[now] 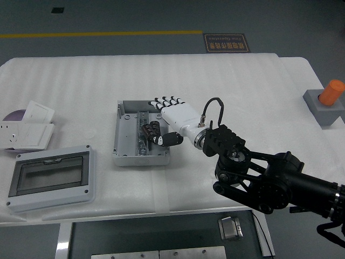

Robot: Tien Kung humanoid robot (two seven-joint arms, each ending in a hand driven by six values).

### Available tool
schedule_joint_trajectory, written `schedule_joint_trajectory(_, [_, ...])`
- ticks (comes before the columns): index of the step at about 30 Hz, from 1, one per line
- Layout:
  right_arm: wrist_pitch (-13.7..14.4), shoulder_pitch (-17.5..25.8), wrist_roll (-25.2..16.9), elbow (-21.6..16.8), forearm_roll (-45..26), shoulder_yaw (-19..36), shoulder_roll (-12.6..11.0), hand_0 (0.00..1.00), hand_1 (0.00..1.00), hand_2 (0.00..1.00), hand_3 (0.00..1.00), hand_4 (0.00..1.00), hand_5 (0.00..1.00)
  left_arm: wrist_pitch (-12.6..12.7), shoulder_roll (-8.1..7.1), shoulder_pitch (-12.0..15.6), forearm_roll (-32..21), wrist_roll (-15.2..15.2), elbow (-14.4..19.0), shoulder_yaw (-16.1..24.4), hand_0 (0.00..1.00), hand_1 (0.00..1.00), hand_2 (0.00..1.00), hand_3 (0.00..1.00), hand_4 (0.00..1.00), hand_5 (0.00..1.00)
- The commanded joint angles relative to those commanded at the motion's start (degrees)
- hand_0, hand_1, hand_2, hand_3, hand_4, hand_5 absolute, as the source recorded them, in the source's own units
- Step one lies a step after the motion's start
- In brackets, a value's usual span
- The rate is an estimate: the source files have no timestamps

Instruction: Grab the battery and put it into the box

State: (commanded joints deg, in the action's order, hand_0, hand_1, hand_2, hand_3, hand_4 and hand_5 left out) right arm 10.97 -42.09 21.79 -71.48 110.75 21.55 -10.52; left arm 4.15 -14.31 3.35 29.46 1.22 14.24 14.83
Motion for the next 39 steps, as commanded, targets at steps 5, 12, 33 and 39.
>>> schedule_joint_trajectory(5, [1.43, 1.48, -1.0, -0.43, -2.27, 2.37, -1.22, 0.998, 0.998, 0.998, 0.998, 0.869, 0.527, 0.02, -0.02, -0.04, 0.09, 0.03, 0.04, 0.18, 0.635, 0.665, 0.537, 0.592, 0.7, 0.385])
schedule_joint_trajectory(12, [3.17, 5.92, -2.22, -0.16, -4.3, 11.38, -7.62, 0.998, 0.998, 0.998, 0.998, 0.867, 0.531, -0.03, -0.16, 0.26, 0.38, 0.14, 0.18, 0.54, 0.634, 0.666, 0.535, 0.593, 0.698, 0.383])
schedule_joint_trajectory(33, [3.21, 12.15, -3.8, 9.02, -4.21, 32.67, -13.36, 0.962, 0.953, 0.953, 0.958, 0.833, 0.544, -0.21, 0.18, 1.05, 0.59, 0.33, 0.1, 1.67, 0.632, 0.664, 0.535, 0.591, 0.689, 0.376])
schedule_joint_trajectory(39, [3.47, 13.27, -4.2, 9.16, -3.84, 35.33, -12.62, 0.963, 0.949, 0.951, 0.955, 0.82, 0.544, -0.19, 0.22, 1.1, 0.68, 0.27, 0.11, 1.9, 0.632, 0.664, 0.536, 0.592, 0.689, 0.377])
